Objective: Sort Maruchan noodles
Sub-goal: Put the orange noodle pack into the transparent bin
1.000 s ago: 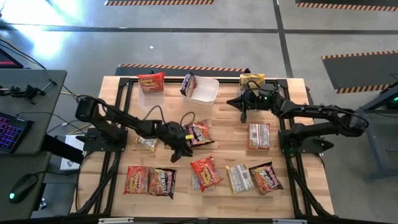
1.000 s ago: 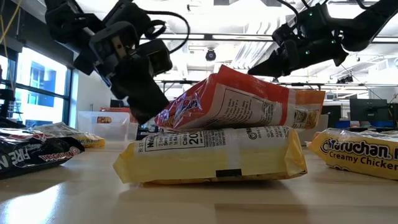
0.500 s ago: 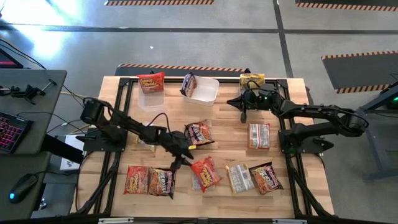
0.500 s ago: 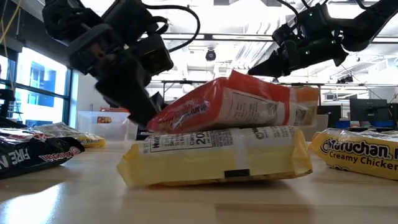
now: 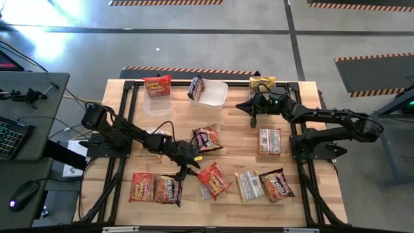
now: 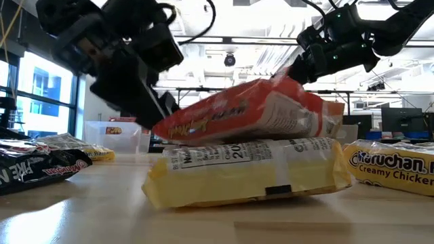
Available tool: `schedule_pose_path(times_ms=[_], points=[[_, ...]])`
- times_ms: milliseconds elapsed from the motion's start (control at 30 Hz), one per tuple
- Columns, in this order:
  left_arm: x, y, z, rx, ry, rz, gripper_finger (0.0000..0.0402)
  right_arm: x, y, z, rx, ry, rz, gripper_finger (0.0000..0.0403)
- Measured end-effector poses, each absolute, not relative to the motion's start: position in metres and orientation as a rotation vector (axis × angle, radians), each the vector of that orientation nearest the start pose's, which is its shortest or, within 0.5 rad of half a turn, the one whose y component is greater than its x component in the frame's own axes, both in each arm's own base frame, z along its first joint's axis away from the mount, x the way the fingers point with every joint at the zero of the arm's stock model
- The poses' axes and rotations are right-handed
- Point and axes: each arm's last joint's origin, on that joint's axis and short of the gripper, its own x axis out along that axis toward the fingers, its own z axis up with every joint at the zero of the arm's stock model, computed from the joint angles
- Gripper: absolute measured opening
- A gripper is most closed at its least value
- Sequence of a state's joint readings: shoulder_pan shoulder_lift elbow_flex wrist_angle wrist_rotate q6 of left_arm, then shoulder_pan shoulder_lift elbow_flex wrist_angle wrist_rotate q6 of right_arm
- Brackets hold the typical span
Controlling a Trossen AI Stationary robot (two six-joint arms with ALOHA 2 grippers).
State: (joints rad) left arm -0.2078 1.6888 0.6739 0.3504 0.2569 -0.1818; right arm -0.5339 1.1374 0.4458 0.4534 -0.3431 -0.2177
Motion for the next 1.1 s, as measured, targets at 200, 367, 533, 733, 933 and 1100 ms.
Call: schedule_pose_path(times_ms=[200, 367, 533, 733, 933, 1100], points=[[0.294, -0.077, 0.140, -0.199, 0.708, -0.388, 0.0168, 0.202, -0.108, 0.211, -0.115, 0.236, -0.165, 0.0000], [0.291, -0.086, 0.136, -0.157, 0.726, -0.346, 0.0171, 0.202, -0.108, 0.211, -0.115, 0.236, -0.165, 0.0000], [0.290, -0.089, 0.135, -0.136, 0.720, -0.314, 0.0174, 0.202, -0.108, 0.211, -0.115, 0.236, -0.165, 0.0000], [0.289, -0.092, 0.135, -0.107, 0.707, -0.285, 0.0162, 0.202, -0.108, 0.211, -0.115, 0.235, -0.165, 0.0000], [0.290, -0.095, 0.133, -0.087, 0.696, -0.298, 0.0135, 0.202, -0.108, 0.211, -0.115, 0.236, -0.165, 0.0000], [0.295, -0.097, 0.129, -0.082, 0.682, -0.307, 0.0124, 0.202, -0.108, 0.211, -0.114, 0.235, -0.165, 0.0000]])
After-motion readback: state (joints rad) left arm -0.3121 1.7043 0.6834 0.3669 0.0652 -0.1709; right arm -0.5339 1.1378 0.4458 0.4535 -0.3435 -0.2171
